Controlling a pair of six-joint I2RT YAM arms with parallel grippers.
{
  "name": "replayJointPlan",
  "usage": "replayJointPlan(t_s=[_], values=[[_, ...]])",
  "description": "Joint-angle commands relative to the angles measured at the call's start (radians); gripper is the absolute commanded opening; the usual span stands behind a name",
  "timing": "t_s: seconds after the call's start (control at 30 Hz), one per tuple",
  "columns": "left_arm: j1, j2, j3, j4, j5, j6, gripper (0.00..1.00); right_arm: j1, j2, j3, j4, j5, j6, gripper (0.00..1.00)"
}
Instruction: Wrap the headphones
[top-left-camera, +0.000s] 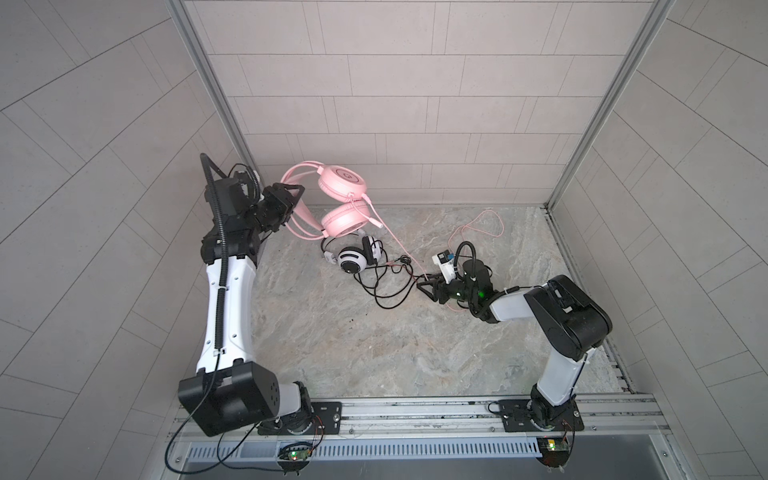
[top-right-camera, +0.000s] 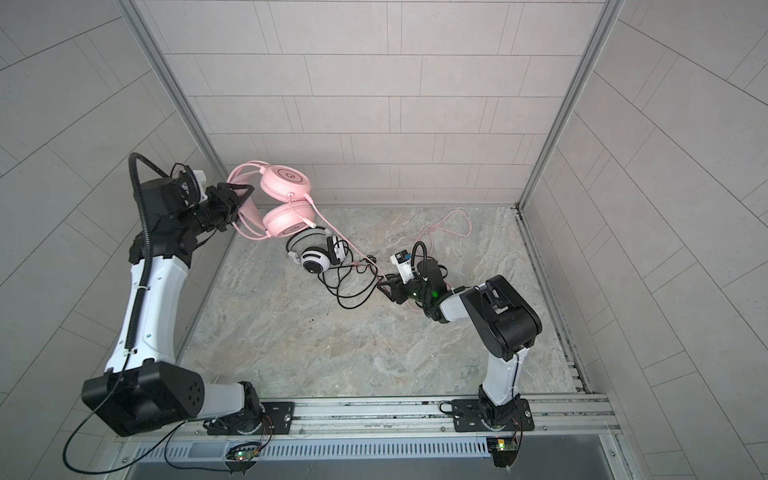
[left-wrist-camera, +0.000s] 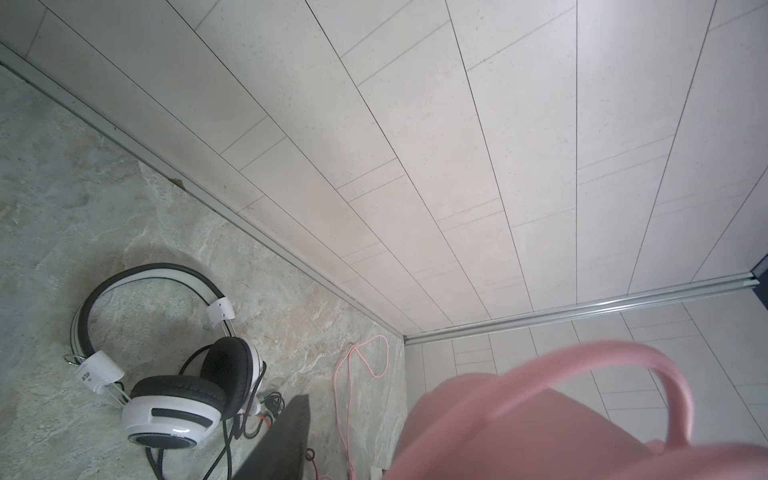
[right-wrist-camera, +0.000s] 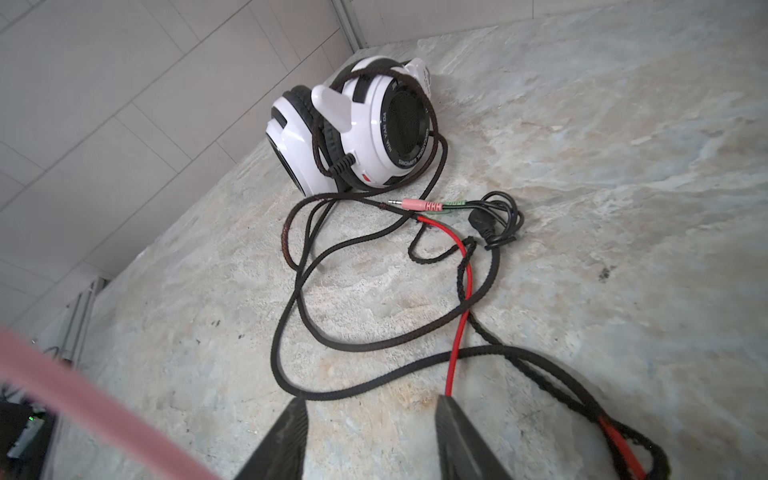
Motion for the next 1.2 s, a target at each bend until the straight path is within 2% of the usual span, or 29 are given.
replayJointPlan(t_s=[0.0, 0.1, 0.2, 0.27, 0.3, 0.37, 0.47, 0.5, 0.6, 0.67, 0.8, 0.9, 1.03, 1.17], values=[[0.021, 0.008, 0.063, 0.091, 0.025, -0.09, 0.0, -0.001, 0.021, 0.017, 0.112, -0.035, 0.048, 0.33], [0.028, 0.008, 0.061, 0.077, -0.002, -0.071, 0.0, -0.003, -0.005, -0.019, 0.135, -0.022, 0.057, 0.27], [0.032, 0.003, 0.034, 0.084, -0.051, -0.074, 0.0, 0.0, -0.061, -0.05, 0.076, -0.005, 0.038, 0.2], [0.016, -0.018, -0.013, 0.111, -0.102, -0.108, 0.0, 0.01, -0.113, -0.057, -0.021, 0.051, 0.042, 0.15], [-0.003, -0.034, -0.032, 0.123, -0.131, -0.102, 0.0, 0.02, -0.139, -0.049, -0.099, 0.078, 0.035, 0.13], [-0.062, -0.071, -0.054, 0.064, -0.23, -0.043, 0.0, 0.069, -0.223, 0.013, -0.376, 0.187, -0.022, 0.12], [-0.14, -0.125, -0.114, 0.039, -0.353, -0.009, 0.0, 0.205, -0.326, 0.184, -0.861, 0.481, -0.168, 0.11], [-0.158, -0.142, -0.142, 0.054, -0.378, -0.02, 0.0, 0.228, -0.343, 0.238, -0.976, 0.531, -0.187, 0.1], [-0.23, -0.186, -0.211, 0.087, -0.475, -0.037, 0.0, 0.252, -0.374, 0.349, -1.217, 0.528, -0.16, 0.09], [-0.295, -0.198, -0.237, 0.092, -0.541, -0.016, 0.0, 0.305, -0.406, 0.396, -1.343, 0.591, -0.171, 0.09], [-0.384, -0.176, -0.282, 0.126, -0.578, 0.002, 0.0, 0.398, -0.49, 0.444, -1.487, 0.69, -0.162, 0.09], [-0.426, -0.141, -0.314, 0.142, -0.595, 0.016, 0.0, 0.45, -0.579, 0.454, -1.541, 0.715, -0.161, 0.09], [-0.437, -0.084, -0.293, 0.092, -0.535, 0.067, 0.0, 0.473, -0.731, 0.451, -1.594, 0.768, -0.145, 0.09], [-0.44, -0.085, -0.3, 0.044, -0.605, 0.148, 0.0, 0.474, -0.835, 0.517, -1.693, 0.804, -0.133, 0.08]])
